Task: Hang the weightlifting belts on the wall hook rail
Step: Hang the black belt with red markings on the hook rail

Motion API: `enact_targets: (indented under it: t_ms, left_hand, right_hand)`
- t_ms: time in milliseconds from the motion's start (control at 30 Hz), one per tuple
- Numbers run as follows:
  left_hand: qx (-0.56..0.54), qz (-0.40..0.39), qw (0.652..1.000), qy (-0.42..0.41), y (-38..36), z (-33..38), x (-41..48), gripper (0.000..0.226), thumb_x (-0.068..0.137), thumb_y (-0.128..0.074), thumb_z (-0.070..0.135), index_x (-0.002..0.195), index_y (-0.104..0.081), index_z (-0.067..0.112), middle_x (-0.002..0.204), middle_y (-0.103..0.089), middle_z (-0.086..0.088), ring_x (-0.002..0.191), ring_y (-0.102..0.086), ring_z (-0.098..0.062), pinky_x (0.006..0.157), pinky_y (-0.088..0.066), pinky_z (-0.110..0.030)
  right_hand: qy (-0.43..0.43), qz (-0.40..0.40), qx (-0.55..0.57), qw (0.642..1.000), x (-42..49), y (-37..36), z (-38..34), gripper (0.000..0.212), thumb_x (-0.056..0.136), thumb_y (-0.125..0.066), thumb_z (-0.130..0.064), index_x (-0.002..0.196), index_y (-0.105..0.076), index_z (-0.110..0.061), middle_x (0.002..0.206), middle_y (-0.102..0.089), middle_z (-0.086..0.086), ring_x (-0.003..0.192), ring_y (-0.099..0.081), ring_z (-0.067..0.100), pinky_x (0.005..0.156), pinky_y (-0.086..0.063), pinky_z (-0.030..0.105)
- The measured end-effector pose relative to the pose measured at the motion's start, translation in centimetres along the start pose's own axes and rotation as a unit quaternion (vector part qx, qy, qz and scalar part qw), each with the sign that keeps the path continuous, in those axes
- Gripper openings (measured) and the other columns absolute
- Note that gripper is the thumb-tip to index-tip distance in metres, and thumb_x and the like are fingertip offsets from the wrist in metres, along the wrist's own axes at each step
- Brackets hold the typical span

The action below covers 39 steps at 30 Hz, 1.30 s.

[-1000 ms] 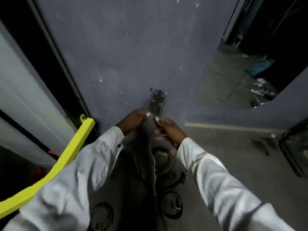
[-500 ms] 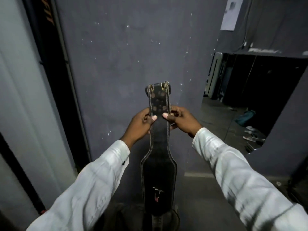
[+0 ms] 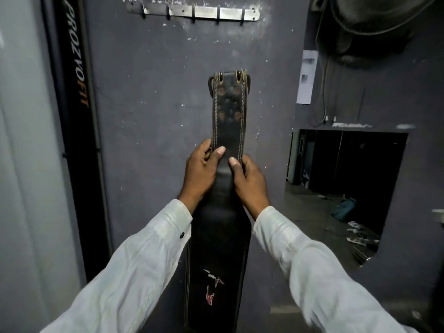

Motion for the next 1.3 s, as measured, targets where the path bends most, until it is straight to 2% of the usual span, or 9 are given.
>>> enact_targets:
  t_ms: [133, 300, 433, 600, 767, 933, 1133, 1233, 1300]
  left_hand:
    - [0.024, -0.023, 0.999, 0.001, 0.5, -0.6, -0.5, 0.022, 0.100, -0.053, 0.022, 0.121, -0.053, 0.017, 0.114, -0.070, 0.001, 0.103, -0.069, -0.013, 0.093, -0.054, -0.035]
    - [0.043, 0.040, 0.998, -0.016, 2.3, -0.3, -0.1, 0.017, 0.098, -0.055, 0.018, 0.114, -0.059, 0.016, 0.097, -0.071, -0.004, 0.083, -0.066, -0.011, 0.082, -0.055, -0.035]
    - [0.055, 0.054, 0.997, -0.019, 2.7, -0.1, 0.3, 0.018, 0.097, -0.056, 0.017, 0.114, -0.060, 0.015, 0.097, -0.073, -0.003, 0.080, -0.065, -0.010, 0.078, -0.053, -0.028]
    - [0.039, 0.072, 0.997, -0.017, 2.7, 0.8, 1.1, 0.019, 0.093, -0.057, 0.029, 0.111, -0.061, 0.029, 0.095, -0.069, -0.021, 0.076, -0.059, -0.022, 0.077, -0.055, -0.050]
    - [0.011, 0.087, 0.996, -0.007, 3.6, 1.6, 1.8, 0.016, 0.090, -0.058, 0.031, 0.105, -0.061, 0.036, 0.090, -0.066, -0.031, 0.071, -0.057, -0.024, 0.071, -0.054, -0.057]
    - [0.019, 0.101, 0.995, -0.016, 3.0, 2.7, 2.1, 0.016, 0.089, -0.059, 0.032, 0.105, -0.061, 0.035, 0.087, -0.068, -0.024, 0.071, -0.056, -0.023, 0.068, -0.052, -0.043]
    - [0.049, 0.113, 0.992, -0.021, 3.1, 2.8, 2.1, 0.018, 0.088, -0.056, 0.035, 0.106, -0.059, 0.034, 0.075, -0.058, -0.009, 0.065, -0.048, -0.019, 0.065, -0.043, -0.030]
    - [0.057, 0.121, 0.991, -0.022, 2.6, 2.7, 1.8, 0.016, 0.089, -0.056, 0.033, 0.104, -0.059, 0.036, 0.076, -0.058, -0.007, 0.068, -0.051, -0.018, 0.067, -0.045, -0.030]
    - [0.056, 0.123, 0.991, -0.020, 2.6, 3.0, 2.0, 0.016, 0.089, -0.057, 0.031, 0.102, -0.060, 0.039, 0.076, -0.060, -0.005, 0.068, -0.052, -0.017, 0.069, -0.046, -0.030]
  right_hand:
    - [0.001, 0.018, 0.011, 1.000, 2.1, 0.4, -1.8, 0.036, 0.098, -0.048, -0.047, 0.086, -0.051, -0.013, 0.081, -0.066, 0.001, 0.083, -0.063, 0.026, 0.082, -0.053, 0.045]
    - [0.006, -0.085, 0.011, 0.996, 0.4, -0.9, -0.5, 0.033, 0.100, -0.045, -0.049, 0.090, -0.047, -0.018, 0.081, -0.061, -0.007, 0.082, -0.059, 0.015, 0.085, -0.050, 0.038]
    - [0.023, -0.079, -0.028, 0.996, -0.7, -1.9, 0.6, 0.043, 0.096, -0.037, -0.057, 0.090, -0.050, -0.016, 0.086, -0.066, 0.002, 0.086, -0.062, 0.030, 0.085, -0.053, 0.048]
    - [0.025, -0.043, -0.047, 0.998, -0.8, -1.2, 0.1, 0.050, 0.095, -0.041, -0.062, 0.075, -0.043, -0.017, 0.068, -0.053, -0.002, 0.072, -0.056, 0.028, 0.072, -0.050, 0.042]
    - [-0.090, -0.195, 0.185, 0.959, -3.4, -0.7, 2.5, 0.027, 0.093, -0.068, -0.034, 0.114, -0.069, -0.016, 0.110, -0.076, 0.002, 0.105, -0.072, 0.020, 0.098, -0.055, 0.041]
    - [-0.054, -0.084, 0.178, 0.979, -3.7, 0.1, 1.4, 0.034, 0.083, -0.071, -0.045, 0.102, -0.070, -0.017, 0.099, -0.077, 0.005, 0.094, -0.072, 0.018, 0.095, -0.055, 0.050]
    - [-0.091, -0.129, 0.227, 0.961, -6.4, 1.0, 2.6, 0.035, 0.084, -0.079, -0.024, 0.116, -0.066, -0.022, 0.112, -0.076, -0.001, 0.106, -0.072, 0.016, 0.101, -0.054, 0.046]
    - [-0.077, -0.089, 0.231, 0.966, -6.9, 1.1, 2.9, 0.035, 0.082, -0.079, -0.032, 0.112, -0.063, -0.027, 0.111, -0.075, -0.001, 0.106, -0.071, 0.016, 0.100, -0.054, 0.048]
    - [-0.093, -0.134, 0.228, 0.960, -7.2, 1.3, 3.2, 0.042, 0.081, -0.079, -0.036, 0.117, -0.058, -0.034, 0.116, -0.072, -0.004, 0.110, -0.069, 0.014, 0.101, -0.054, 0.044]
Point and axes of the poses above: each hand's wrist, its own x-axis towards the middle knuckle, its own y-axis out of the back of the hand, z = x × y, the point moved 3 cm from there along x, towards the middle knuckle
